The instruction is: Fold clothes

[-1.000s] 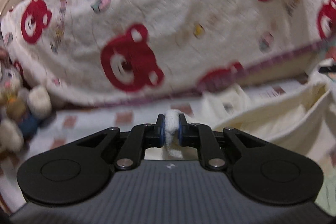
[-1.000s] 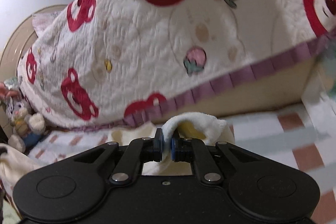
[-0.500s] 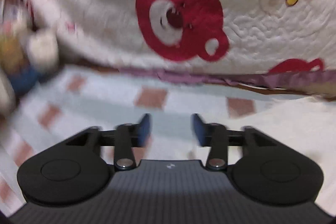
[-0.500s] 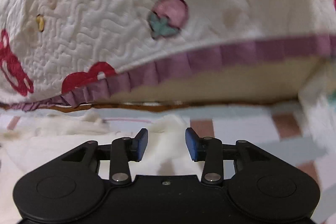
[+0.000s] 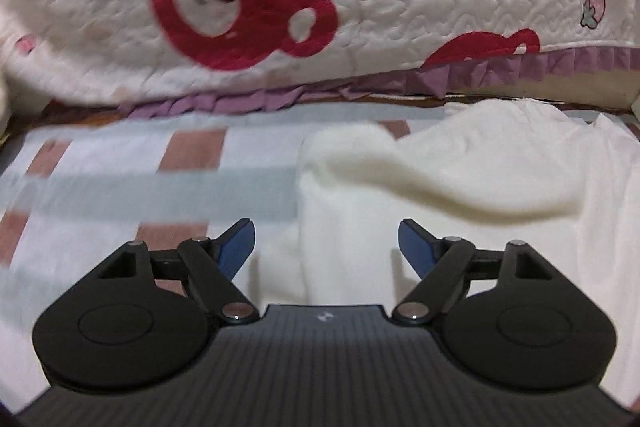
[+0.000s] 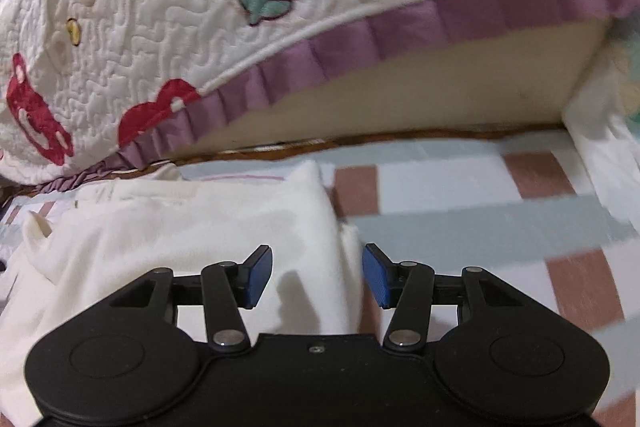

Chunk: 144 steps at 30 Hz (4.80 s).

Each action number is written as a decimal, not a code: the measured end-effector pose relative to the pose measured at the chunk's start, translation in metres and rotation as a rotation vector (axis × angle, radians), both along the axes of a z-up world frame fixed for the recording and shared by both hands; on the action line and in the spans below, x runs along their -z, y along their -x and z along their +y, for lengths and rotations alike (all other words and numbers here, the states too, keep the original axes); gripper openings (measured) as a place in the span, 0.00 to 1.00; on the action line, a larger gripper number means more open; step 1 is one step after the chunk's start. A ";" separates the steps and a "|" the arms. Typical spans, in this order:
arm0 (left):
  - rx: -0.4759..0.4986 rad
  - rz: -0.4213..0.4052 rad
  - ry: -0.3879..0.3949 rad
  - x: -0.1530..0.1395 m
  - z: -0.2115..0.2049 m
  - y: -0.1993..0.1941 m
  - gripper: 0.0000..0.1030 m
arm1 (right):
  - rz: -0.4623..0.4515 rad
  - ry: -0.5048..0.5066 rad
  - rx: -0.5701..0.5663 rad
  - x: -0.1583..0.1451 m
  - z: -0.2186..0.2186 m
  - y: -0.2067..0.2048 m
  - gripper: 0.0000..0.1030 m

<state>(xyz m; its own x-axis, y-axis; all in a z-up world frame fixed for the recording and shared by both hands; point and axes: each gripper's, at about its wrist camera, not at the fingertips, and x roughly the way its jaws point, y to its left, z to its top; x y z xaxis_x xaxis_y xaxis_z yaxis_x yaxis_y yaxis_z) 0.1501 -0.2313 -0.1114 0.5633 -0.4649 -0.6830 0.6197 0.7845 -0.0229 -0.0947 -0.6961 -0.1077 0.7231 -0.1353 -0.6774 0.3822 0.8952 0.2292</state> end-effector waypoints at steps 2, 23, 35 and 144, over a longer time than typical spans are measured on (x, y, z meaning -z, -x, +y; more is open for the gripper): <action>0.016 0.033 0.013 0.011 -0.008 -0.017 0.78 | 0.027 0.013 -0.048 0.001 0.000 -0.018 0.54; -0.150 0.038 0.295 -0.008 0.027 -0.042 0.06 | -0.265 -0.164 0.011 0.025 -0.047 -0.028 0.07; -0.201 -0.044 0.308 -0.005 0.041 -0.018 0.07 | -0.267 -0.036 -0.006 0.009 -0.039 -0.028 0.07; -0.294 0.160 0.173 0.023 0.078 0.088 0.55 | -0.088 0.170 -0.474 -0.006 0.253 -0.141 0.04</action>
<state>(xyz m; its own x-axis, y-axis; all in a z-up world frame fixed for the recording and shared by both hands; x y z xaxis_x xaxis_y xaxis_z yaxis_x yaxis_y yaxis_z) 0.0622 -0.1534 -0.1347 0.5825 -0.4154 -0.6987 0.3468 0.9044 -0.2485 0.0463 -0.4434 -0.1021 0.7847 0.1183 -0.6085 -0.0890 0.9930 0.0782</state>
